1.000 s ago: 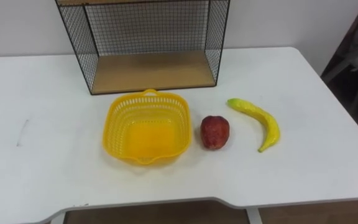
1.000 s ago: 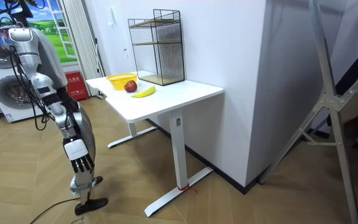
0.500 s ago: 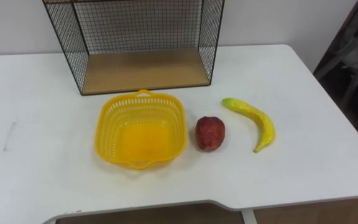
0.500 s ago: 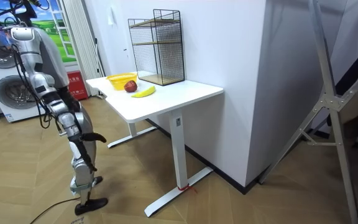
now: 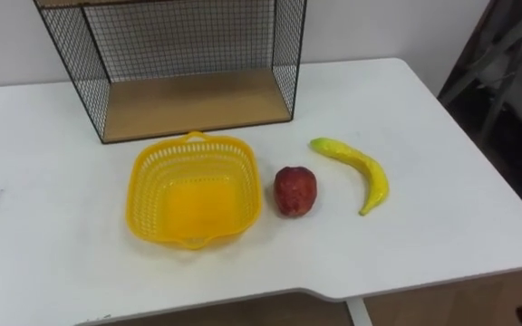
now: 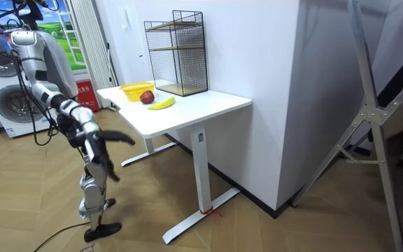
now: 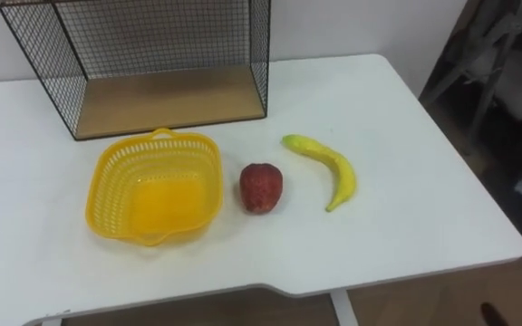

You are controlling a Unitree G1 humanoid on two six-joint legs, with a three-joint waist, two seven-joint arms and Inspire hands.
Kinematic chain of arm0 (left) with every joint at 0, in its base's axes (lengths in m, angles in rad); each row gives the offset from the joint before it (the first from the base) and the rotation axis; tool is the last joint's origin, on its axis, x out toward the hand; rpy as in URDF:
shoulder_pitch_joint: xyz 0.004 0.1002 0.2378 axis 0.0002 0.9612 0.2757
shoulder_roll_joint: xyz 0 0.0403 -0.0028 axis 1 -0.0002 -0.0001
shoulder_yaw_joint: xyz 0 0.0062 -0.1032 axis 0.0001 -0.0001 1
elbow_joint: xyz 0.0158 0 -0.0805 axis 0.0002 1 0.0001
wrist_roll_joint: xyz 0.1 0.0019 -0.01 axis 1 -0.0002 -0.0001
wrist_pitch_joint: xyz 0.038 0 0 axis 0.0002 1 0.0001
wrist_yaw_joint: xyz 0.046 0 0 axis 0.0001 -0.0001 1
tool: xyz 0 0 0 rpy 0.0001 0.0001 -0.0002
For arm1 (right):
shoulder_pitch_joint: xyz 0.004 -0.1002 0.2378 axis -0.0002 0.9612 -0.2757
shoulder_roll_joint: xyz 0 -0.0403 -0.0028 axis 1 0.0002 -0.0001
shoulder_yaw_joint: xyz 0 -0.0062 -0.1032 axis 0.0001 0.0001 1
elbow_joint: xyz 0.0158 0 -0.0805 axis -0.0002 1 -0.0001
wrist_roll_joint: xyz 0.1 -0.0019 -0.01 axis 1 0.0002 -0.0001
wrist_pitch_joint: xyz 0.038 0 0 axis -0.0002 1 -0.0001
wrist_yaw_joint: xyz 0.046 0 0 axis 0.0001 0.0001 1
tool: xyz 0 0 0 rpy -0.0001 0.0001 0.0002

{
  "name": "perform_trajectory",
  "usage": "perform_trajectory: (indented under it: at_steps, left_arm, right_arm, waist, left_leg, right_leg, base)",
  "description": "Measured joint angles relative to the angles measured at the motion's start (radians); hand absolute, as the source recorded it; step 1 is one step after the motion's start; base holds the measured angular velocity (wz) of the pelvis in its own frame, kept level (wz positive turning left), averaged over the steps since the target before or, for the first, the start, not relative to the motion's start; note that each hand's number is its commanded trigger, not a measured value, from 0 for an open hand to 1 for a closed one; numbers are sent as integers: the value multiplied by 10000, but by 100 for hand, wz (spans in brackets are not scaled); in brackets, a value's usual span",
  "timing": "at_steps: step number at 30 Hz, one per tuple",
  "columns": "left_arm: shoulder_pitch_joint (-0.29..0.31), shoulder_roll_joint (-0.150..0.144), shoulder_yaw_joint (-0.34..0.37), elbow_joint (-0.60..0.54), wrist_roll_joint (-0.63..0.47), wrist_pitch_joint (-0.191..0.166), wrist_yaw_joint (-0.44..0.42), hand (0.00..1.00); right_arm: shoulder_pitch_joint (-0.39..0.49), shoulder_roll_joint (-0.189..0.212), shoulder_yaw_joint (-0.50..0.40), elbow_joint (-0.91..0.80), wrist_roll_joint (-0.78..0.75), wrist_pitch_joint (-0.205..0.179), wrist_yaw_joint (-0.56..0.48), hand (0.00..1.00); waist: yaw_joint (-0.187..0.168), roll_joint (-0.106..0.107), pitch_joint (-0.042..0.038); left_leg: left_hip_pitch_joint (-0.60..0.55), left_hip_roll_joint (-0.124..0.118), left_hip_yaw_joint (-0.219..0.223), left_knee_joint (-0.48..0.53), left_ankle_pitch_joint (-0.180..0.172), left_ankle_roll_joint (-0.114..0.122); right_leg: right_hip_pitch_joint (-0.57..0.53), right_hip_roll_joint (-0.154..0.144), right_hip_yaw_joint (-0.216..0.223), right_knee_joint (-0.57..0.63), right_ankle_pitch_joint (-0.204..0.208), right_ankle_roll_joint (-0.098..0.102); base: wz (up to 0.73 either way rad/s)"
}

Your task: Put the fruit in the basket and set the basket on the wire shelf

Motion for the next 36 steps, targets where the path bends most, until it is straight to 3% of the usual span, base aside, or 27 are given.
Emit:
perform_trajectory:
  at_steps: [5,10,15,19,24,36]
  left_arm:
    - [84,71,-412,6,5,-43,180,0]
    - [107,7,-625,-58,28,-42,181,0]
    - [-52,82,-1066,-85,80,-78,169,0]
    - [-70,133,-1162,-55,98,-146,55,0]
    - [-23,226,-1484,-59,92,-142,-25,0]
    - [-118,292,-1552,-35,69,-122,-136,0]
  right_arm:
    - [-27,-249,521,-1968,-1824,-469,-736,0]
    - [-48,-300,1005,-3312,-3820,-493,-880,0]
    - [-151,-833,2037,-3536,-4975,-629,29,0]
    - [-428,-848,2568,-3883,-5477,-638,786,0]
    - [-744,-1239,3338,-3921,-5518,-641,1679,0]
    - [-903,-1344,4211,-4148,-7118,-638,3933,0]
  waist:
    - [216,-122,15]
    - [316,-165,29]
    - [570,-149,69]
    - [586,-136,74]
    - [696,-180,76]
    - [1110,-330,117]
  left_leg:
    - [15,0,-16,12,8,0]
    - [-18,4,-32,38,26,26]
    - [-19,14,95,41,52,60]
    - [-37,12,88,47,82,74]
    - [-73,9,56,46,87,74]
    - [-186,9,-22,155,87,74]
  right_leg:
    - [3,1,33,-14,17,0]
    - [-9,-11,-79,-114,112,17]
    - [5,-15,37,-94,192,12]
    - [-5,-17,35,-86,219,17]
    - [-4,-19,8,-92,231,20]
    - [-21,-37,-146,-113,242,17]
  base:
    - [0]
    - [1]
    - [-6]
    - [-1]
    - [1]
    - [1]
